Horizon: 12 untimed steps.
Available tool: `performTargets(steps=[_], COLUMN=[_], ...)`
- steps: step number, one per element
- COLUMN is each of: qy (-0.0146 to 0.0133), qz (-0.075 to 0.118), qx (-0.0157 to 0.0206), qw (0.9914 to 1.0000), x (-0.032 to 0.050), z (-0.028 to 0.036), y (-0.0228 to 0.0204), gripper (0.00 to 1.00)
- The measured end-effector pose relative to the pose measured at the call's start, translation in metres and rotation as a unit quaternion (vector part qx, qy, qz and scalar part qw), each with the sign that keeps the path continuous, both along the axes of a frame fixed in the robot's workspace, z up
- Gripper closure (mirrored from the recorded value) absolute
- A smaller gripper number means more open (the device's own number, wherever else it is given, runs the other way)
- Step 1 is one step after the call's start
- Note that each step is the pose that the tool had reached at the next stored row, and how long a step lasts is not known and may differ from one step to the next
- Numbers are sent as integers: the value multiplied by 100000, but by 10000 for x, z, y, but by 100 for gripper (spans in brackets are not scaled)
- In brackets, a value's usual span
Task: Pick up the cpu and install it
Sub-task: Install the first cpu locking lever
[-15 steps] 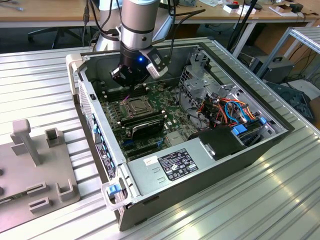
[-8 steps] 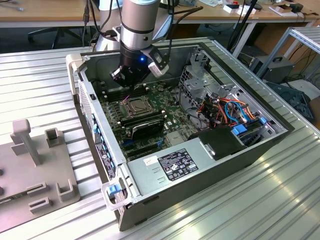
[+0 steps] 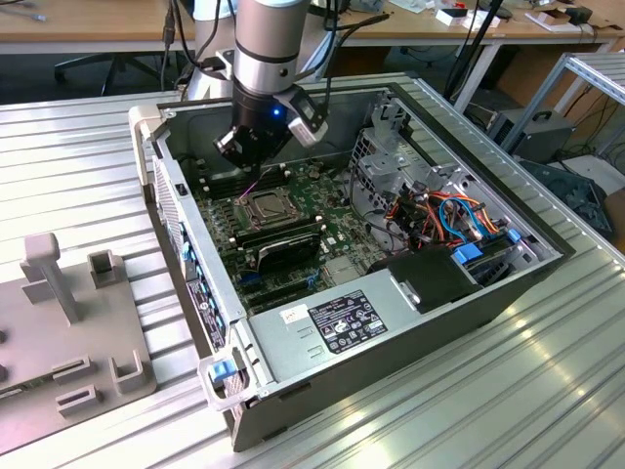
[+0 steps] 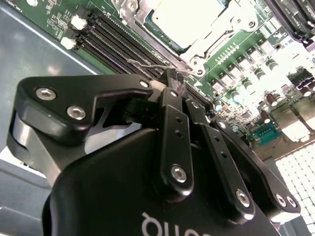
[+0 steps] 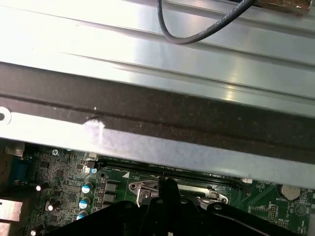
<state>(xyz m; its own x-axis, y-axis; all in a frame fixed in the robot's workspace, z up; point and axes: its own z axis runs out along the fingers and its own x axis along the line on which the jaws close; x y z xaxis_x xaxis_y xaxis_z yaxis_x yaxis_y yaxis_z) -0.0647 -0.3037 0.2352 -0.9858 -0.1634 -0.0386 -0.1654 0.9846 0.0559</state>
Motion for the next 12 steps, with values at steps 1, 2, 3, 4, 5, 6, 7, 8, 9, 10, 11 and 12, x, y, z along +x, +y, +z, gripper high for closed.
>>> performTargets(steps=[1, 2, 3, 4, 5, 6, 7, 8, 9, 10, 11, 12], qy=[-3, -5, 0, 2, -4, -6, -5, -3, -1, -3, -4, -3], qz=[10, 10, -5, -3, 3, 4, 1, 2, 1, -4, 0, -1], qx=[5, 11, 4, 3, 8, 11, 11, 7, 6, 9, 10, 9], qw=[100000, 100000, 100000, 100000, 100000, 100000, 100000, 100000, 100000, 100000, 100000, 100000], x=[0, 1, 2, 5, 10, 15, 20, 25, 29, 32, 35, 40], z=[-1, -2, -3, -5, -6, -8, -9, -10, -10, -11, -12, -13], y=[1, 2, 3, 3, 3, 3, 3, 4, 4, 5, 6, 7], gripper=[89, 89, 89, 89, 89, 89, 89, 89, 89, 89, 89, 89])
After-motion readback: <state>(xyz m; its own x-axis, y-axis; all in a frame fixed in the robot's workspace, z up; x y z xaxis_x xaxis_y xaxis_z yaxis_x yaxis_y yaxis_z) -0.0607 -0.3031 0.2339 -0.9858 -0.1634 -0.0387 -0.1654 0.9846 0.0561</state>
